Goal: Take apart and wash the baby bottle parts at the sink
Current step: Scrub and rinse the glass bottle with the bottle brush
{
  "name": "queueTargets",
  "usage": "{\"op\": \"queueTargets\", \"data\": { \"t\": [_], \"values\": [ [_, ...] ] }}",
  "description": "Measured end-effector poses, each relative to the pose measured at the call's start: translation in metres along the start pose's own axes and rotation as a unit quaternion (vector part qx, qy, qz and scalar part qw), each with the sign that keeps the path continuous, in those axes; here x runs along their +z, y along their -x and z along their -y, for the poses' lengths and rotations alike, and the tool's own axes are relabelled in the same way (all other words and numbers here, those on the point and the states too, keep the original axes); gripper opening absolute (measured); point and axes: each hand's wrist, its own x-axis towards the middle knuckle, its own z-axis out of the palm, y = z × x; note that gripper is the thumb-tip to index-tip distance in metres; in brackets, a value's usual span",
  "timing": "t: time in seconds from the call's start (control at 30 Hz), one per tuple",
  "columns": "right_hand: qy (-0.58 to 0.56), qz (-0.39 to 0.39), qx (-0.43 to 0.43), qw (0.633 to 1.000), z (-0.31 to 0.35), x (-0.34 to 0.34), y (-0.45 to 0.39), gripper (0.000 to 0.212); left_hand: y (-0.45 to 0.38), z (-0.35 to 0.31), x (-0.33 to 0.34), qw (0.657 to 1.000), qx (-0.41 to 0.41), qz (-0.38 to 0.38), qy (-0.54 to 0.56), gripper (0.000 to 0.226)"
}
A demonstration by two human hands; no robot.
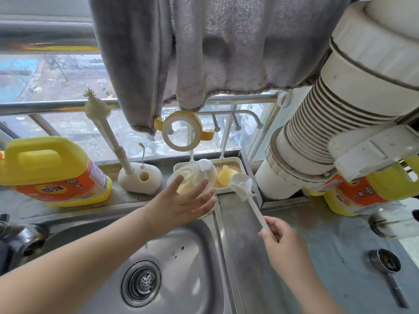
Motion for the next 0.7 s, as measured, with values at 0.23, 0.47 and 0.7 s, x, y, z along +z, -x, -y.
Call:
{"op": "queueTargets", "data": {
  "t": [0.23,0.47,0.7],
  "values": [
    [0.041,0.038,-0.031,0.998,0.022,0.013,-0.02,0.02,0.002,0.001,0.008,0.999,-0.023,0.023,0.029,0.043],
    [0.008,0.034,-0.052,0.998,0.025,0.024,-0.011,0.012,0.01,-0.007,-0.012,0.993,-0.111,0.009,0.035,0.038],
    [0.058,0.119,-0.162,0.978,0.05,0.033,0.006,0.021,0.042,-0.028,-0.044,0.954,-0.29,-0.001,0.078,0.038]
  ]
}}
